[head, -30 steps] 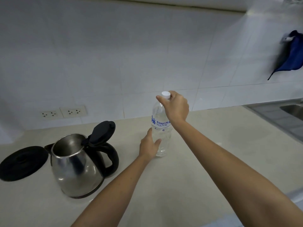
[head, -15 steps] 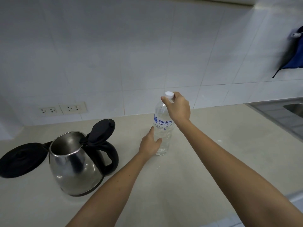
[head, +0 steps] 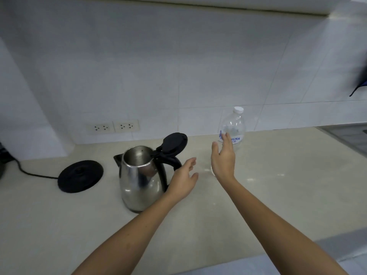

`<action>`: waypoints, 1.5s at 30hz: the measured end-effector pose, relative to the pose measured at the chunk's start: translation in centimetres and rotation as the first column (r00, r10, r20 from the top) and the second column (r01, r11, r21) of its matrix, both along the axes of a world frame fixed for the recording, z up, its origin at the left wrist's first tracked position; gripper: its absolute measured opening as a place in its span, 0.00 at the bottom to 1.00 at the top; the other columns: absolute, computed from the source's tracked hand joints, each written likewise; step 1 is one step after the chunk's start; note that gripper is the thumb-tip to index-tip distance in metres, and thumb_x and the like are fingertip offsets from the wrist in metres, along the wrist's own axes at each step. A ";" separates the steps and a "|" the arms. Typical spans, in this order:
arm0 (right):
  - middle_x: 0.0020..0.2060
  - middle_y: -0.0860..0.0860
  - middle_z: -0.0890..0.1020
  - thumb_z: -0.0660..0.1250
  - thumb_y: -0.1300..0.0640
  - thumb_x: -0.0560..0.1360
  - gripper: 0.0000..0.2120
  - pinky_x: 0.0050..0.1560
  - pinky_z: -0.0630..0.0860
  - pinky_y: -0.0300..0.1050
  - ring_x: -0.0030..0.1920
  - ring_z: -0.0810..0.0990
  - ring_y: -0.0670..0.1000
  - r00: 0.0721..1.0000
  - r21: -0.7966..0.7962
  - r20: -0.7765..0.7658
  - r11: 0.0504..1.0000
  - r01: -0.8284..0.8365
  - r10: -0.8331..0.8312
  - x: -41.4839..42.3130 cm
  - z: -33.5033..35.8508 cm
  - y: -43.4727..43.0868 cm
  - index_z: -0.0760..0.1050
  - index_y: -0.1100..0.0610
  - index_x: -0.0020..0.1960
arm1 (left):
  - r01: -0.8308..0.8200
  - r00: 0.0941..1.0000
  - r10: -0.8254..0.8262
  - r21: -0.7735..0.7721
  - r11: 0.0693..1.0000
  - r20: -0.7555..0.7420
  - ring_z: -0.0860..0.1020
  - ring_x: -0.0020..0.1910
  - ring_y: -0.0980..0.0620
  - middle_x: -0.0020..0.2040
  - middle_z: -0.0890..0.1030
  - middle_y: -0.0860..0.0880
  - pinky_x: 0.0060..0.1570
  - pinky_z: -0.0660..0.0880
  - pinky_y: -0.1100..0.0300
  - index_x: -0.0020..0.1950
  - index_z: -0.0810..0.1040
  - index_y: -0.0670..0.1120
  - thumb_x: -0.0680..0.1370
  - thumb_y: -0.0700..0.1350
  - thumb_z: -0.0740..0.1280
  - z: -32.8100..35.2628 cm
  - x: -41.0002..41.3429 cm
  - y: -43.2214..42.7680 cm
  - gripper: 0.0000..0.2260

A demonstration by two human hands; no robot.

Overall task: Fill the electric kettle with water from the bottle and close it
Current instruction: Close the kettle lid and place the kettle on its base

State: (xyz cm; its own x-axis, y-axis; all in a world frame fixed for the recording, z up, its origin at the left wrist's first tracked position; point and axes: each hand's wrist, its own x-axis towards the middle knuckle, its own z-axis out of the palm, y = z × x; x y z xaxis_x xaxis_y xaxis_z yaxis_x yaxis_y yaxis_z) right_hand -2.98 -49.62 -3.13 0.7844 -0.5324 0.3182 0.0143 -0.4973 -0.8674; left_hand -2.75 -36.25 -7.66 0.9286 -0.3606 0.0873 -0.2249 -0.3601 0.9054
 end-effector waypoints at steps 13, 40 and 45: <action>0.59 0.47 0.80 0.55 0.50 0.81 0.18 0.62 0.72 0.42 0.60 0.77 0.46 0.959 0.117 0.186 0.964 -0.239 0.215 -2.5 -1.5 12.5 0.70 0.53 0.68 | -0.493 0.755 0.402 0.043 0.869 0.518 0.65 0.71 0.53 0.73 0.68 0.48 0.70 0.60 0.60 0.72 0.68 0.44 0.75 0.40 0.68 -1.8 -3.8 16.0 0.25; 0.73 0.51 0.68 0.54 0.47 0.81 0.21 0.70 0.66 0.54 0.72 0.66 0.55 0.809 -0.639 -0.463 0.496 -0.588 0.363 1.8 3.7 17.4 0.67 0.51 0.72 | -0.415 0.899 0.357 0.235 0.879 0.252 0.50 0.79 0.51 0.80 0.44 0.47 0.73 0.62 0.58 0.79 0.41 0.43 0.79 0.52 0.65 -3.6 -2.7 16.1 0.40; 0.58 0.56 0.80 0.51 0.34 0.76 0.30 0.63 0.68 0.60 0.60 0.76 0.61 0.836 -0.544 -0.544 0.730 -0.413 0.068 3.3 3.6 18.7 0.68 0.52 0.69 | -0.422 0.897 0.366 0.229 0.877 0.249 0.57 0.78 0.51 0.80 0.45 0.49 0.69 0.65 0.60 0.79 0.41 0.46 0.78 0.52 0.66 -3.6 -2.6 16.2 0.41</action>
